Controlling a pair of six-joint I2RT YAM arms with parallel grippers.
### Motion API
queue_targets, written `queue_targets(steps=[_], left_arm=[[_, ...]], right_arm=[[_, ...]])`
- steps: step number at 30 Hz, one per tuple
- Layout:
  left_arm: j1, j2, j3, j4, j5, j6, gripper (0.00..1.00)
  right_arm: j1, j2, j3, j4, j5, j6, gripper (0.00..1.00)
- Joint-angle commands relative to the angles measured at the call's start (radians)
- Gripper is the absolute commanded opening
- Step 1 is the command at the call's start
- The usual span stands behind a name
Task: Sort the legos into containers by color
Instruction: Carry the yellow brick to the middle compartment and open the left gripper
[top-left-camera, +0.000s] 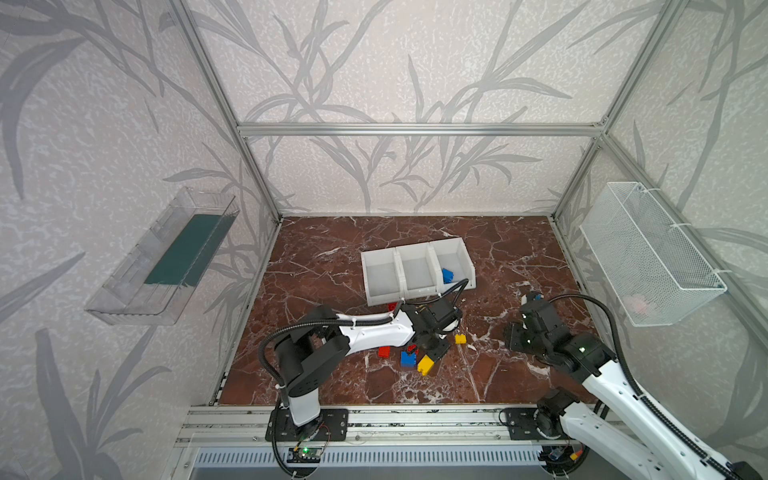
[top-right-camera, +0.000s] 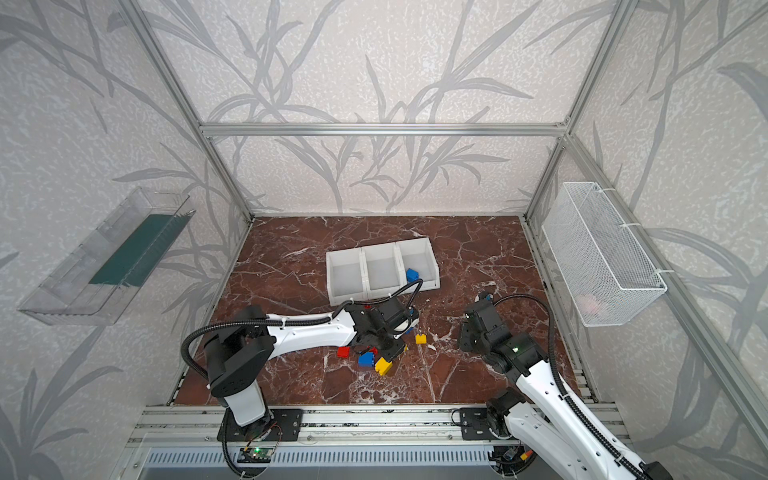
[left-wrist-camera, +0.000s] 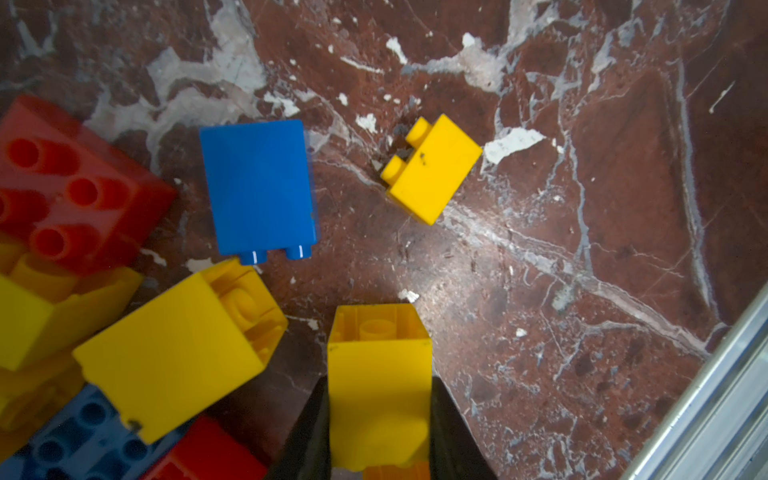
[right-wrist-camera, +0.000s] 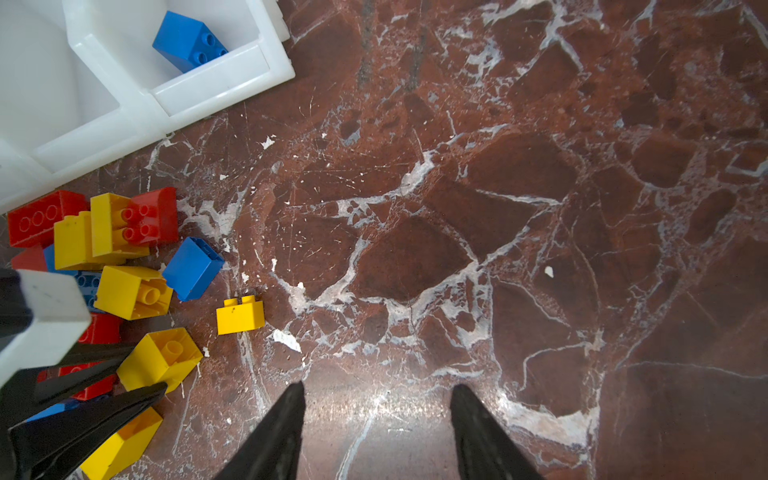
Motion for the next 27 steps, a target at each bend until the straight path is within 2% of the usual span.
queue_targets(steps=[1, 3, 5, 9, 13, 16, 22, 24, 27], left_arm=[[0.000, -0.072, 0.040, -0.026, -0.047, 0.020, 0.28], [0.011, -0.099, 0.077, -0.042, -0.126, 0.022, 0.28], [0.045, -0.114, 0.125, -0.057, -0.158, 0.060, 0.28], [0.183, -0.086, 0.225, -0.068, -0.148, 0.077, 0.28], [0.320, -0.001, 0.300, -0.006, -0.152, 0.078, 0.28], [0.367, 0.092, 0.397, -0.046, -0.146, 0.090, 0.28], [0.387, 0.219, 0.524, -0.119, -0.136, 0.106, 0.28], [0.390, 0.234, 0.533, -0.119, -0.141, 0.104, 0.32], [0.396, 0.236, 0.533, -0.122, -0.150, 0.096, 0.52]], right_arm=[[-0.001, -0.015, -0.010, -0.034, 0.031, 0.009, 0.57], [0.000, -0.015, -0.005, -0.040, 0.036, 0.008, 0.57], [0.000, -0.015, -0.002, -0.043, 0.035, 0.007, 0.57], [-0.001, -0.015, 0.000, -0.041, 0.035, 0.005, 0.56], [0.000, -0.012, -0.007, -0.029, 0.031, 0.006, 0.56], [0.003, -0.009, -0.005, -0.031, 0.030, 0.006, 0.56], [0.004, -0.018, -0.001, -0.045, 0.039, 0.008, 0.56], [0.004, -0.018, -0.001, -0.046, 0.037, 0.008, 0.56], [0.005, -0.015, -0.001, -0.043, 0.035, 0.009, 0.56]])
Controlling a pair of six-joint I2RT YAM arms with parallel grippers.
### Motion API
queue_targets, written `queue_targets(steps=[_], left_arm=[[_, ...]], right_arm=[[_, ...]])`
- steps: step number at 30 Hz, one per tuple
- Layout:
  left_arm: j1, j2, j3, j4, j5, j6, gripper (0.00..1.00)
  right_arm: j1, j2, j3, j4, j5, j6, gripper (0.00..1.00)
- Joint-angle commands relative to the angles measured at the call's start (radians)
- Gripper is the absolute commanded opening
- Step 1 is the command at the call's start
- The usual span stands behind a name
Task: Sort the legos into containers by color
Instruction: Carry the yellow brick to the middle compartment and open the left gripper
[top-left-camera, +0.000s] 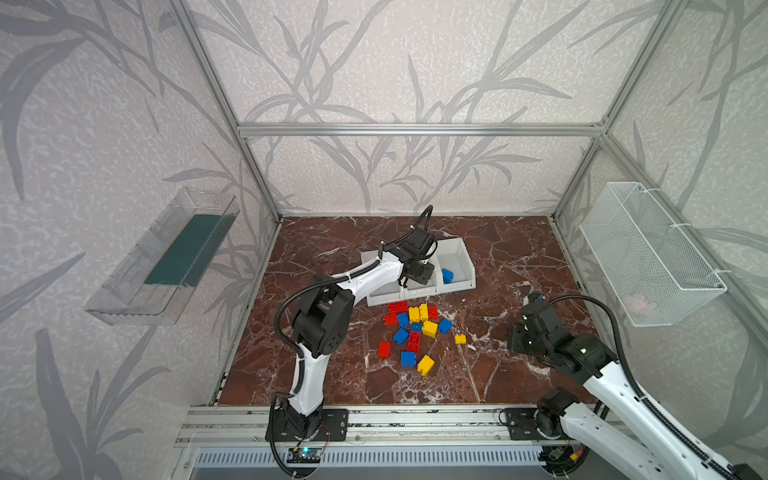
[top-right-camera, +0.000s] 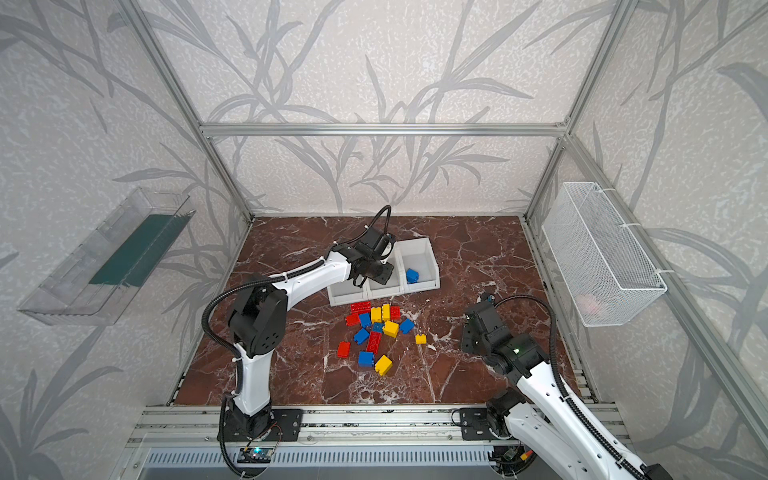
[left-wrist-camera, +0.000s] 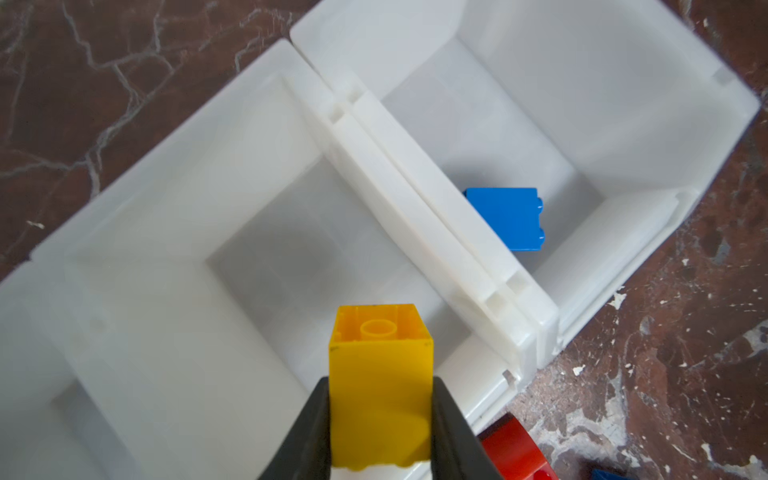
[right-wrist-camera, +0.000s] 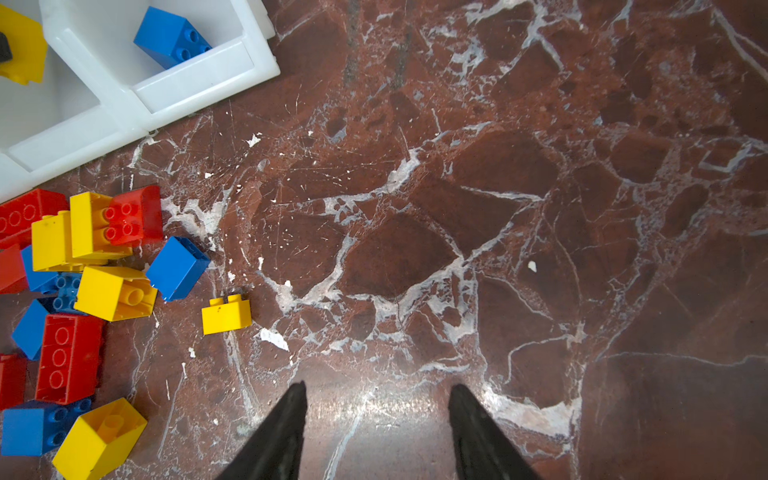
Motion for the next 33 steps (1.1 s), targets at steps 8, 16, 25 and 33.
queue_targets(steps=[8, 16, 25, 33], left_arm=[[0.005, -0.056, 0.014, -0.024, -0.012, -0.004, 0.66], [0.026, -0.190, -0.071, 0.020, -0.002, -0.053, 0.67], [0.084, -0.486, -0.344, 0.118, -0.026, -0.131, 0.69], [0.178, -0.749, -0.605, 0.113, -0.077, -0.218, 0.73]], right_arm=[[0.008, 0.016, 0.004, -0.005, 0.004, 0.004, 0.56], [0.014, 0.010, 0.008, -0.011, 0.003, 0.000, 0.56], [0.237, 0.194, 0.088, 0.052, 0.073, 0.009, 0.55], [0.471, 0.464, 0.186, 0.150, 0.070, 0.051, 0.55]])
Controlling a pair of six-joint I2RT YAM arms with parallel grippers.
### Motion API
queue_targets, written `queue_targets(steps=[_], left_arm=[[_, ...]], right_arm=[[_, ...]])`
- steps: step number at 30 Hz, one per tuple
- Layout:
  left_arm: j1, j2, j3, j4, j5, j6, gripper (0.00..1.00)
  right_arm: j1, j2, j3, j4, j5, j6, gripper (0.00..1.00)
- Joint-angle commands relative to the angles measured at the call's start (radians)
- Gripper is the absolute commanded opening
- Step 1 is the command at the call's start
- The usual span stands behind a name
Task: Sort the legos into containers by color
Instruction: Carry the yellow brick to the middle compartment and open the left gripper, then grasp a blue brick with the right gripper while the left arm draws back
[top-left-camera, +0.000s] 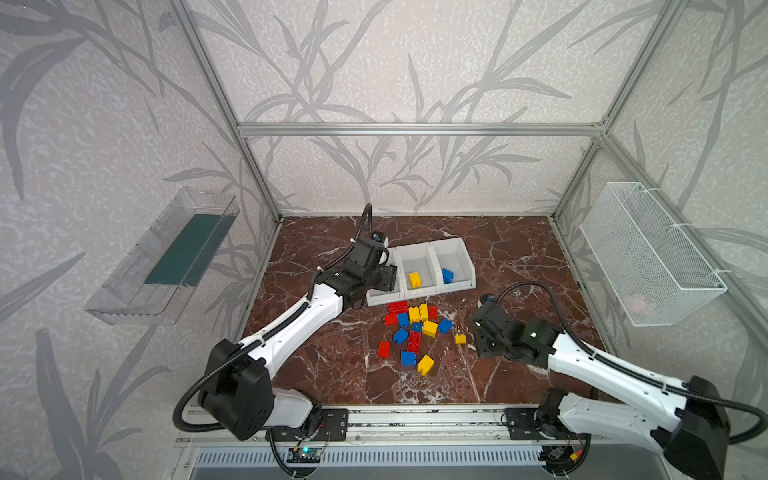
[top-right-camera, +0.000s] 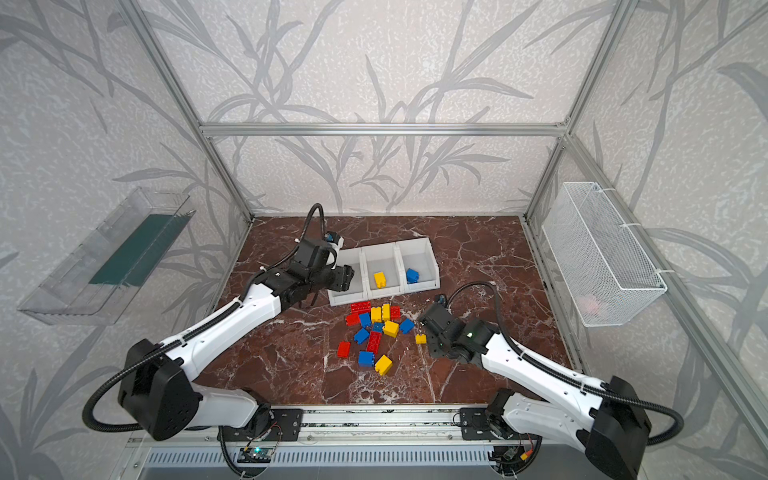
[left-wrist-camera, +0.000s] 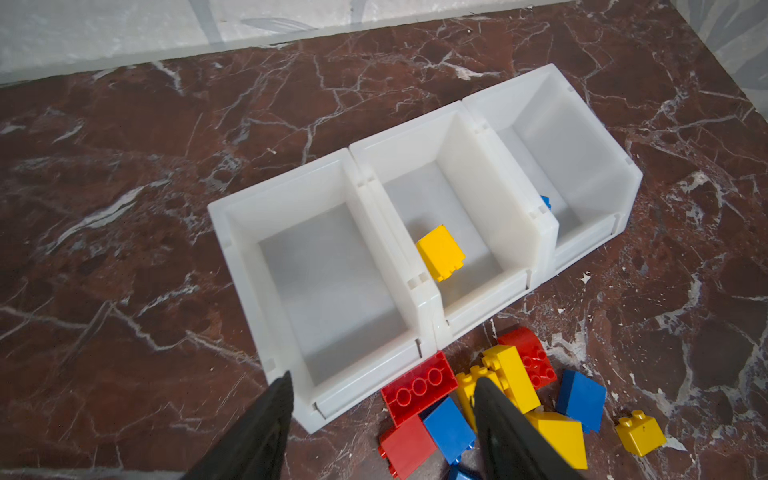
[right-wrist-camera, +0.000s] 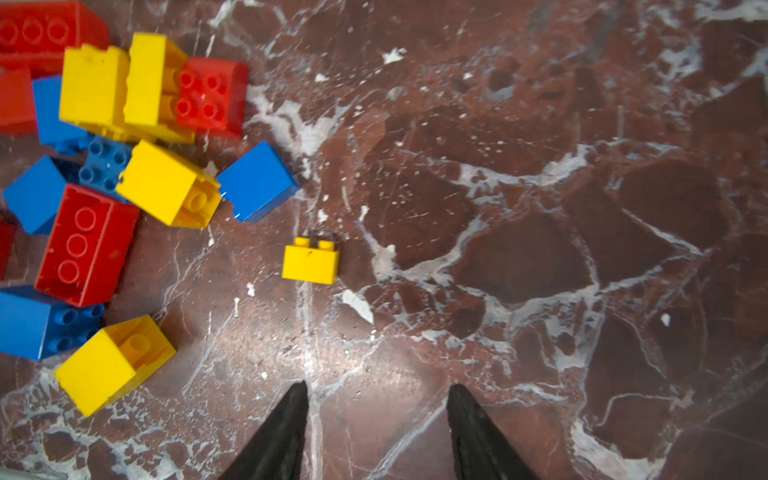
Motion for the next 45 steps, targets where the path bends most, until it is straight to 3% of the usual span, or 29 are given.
queue_targets(steps=[1, 11, 21, 31, 45], left_arm=[[0.051, -0.077, -0.072, -0.002, -0.032, -0.066, 0.74], [0.196, -0.194, -0.185, -0.015, 0.002, -0.154, 0.74], [0.249, -0.258, -0.239, -0.018, 0.019, -0.190, 0.75], [0.253, -0.278, -0.270, -0.011, 0.042, -0.210, 0.75], [0.253, -0.281, -0.298, 0.007, 0.064, -0.227, 0.75]], right_arm=[[0.080, 0.097, 0.081, 0.065, 0.007, 0.004, 0.55], [0.266, 0.476, 0.351, 0.138, -0.111, -0.114, 0.54], [0.327, 0.696, 0.522, 0.053, -0.029, -0.055, 0.59], [0.349, 0.751, 0.576, 0.024, 0.001, 0.010, 0.67], [0.350, 0.718, 0.510, -0.009, 0.009, 0.103, 0.66]])
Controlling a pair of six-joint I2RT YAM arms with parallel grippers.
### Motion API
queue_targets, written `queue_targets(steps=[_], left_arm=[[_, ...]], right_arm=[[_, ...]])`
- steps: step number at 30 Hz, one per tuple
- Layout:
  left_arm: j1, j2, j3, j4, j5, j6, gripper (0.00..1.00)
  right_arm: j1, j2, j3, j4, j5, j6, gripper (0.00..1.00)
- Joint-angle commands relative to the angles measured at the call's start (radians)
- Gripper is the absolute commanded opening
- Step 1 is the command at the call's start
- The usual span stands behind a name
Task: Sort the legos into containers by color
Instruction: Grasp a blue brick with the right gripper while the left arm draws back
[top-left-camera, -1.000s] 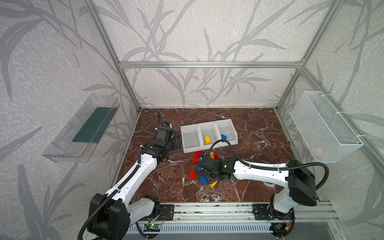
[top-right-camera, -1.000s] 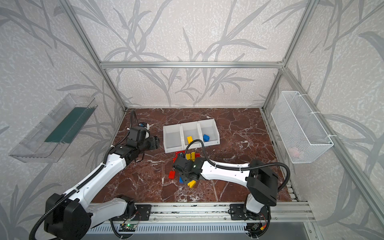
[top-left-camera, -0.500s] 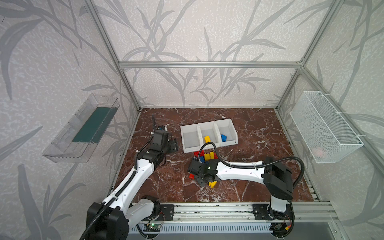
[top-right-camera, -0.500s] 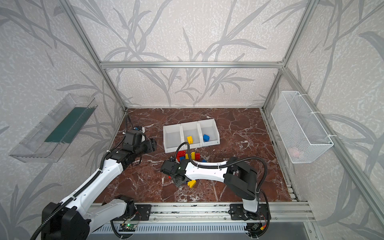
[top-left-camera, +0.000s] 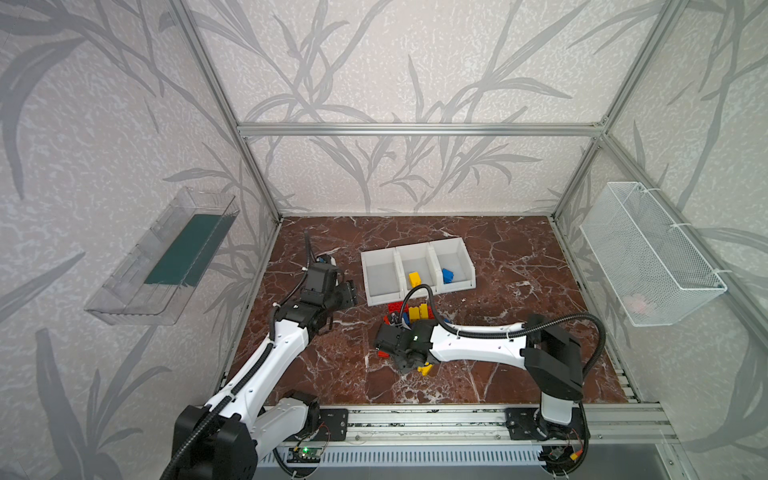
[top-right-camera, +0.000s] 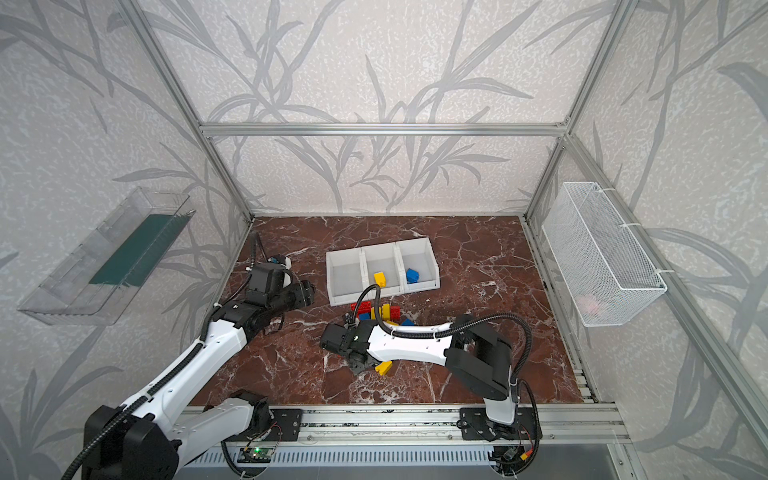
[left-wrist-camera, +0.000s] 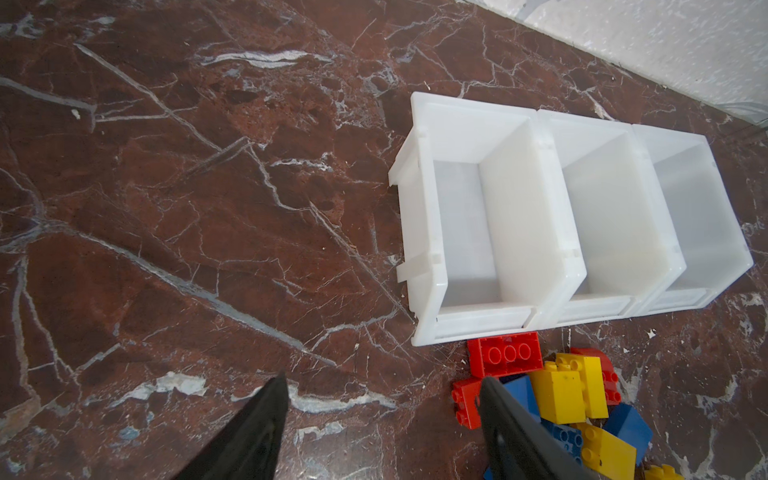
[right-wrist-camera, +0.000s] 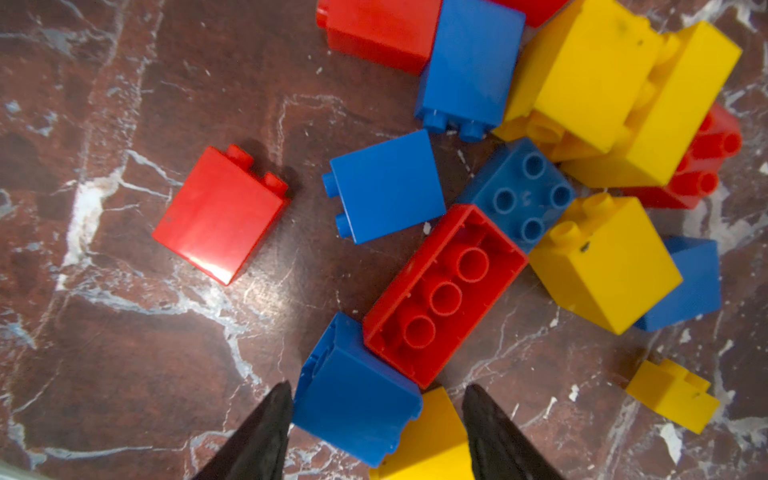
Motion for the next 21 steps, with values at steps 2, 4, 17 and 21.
queue_targets(steps=[2, 4, 17, 21], left_arm=[[0.006, -0.013, -0.014, 0.008, 0.006, -0.020, 0.75], [0.006, -0.012, -0.014, 0.008, 0.008, -0.021, 0.75], [0.006, -0.019, -0.032, 0.016, 0.010, -0.020, 0.75], [0.006, -0.027, -0.032, 0.012, 0.007, -0.016, 0.75]], right_arm=[[0.007, -0.033, -0.046, -0.006, -0.012, 0.041, 0.65], [0.007, -0.030, -0.053, 0.004, -0.027, 0.048, 0.63], [0.009, -0.009, -0.033, 0.024, -0.050, 0.026, 0.44], [0.009, -0.019, -0.005, 0.005, -0.030, 0.004, 0.41]])
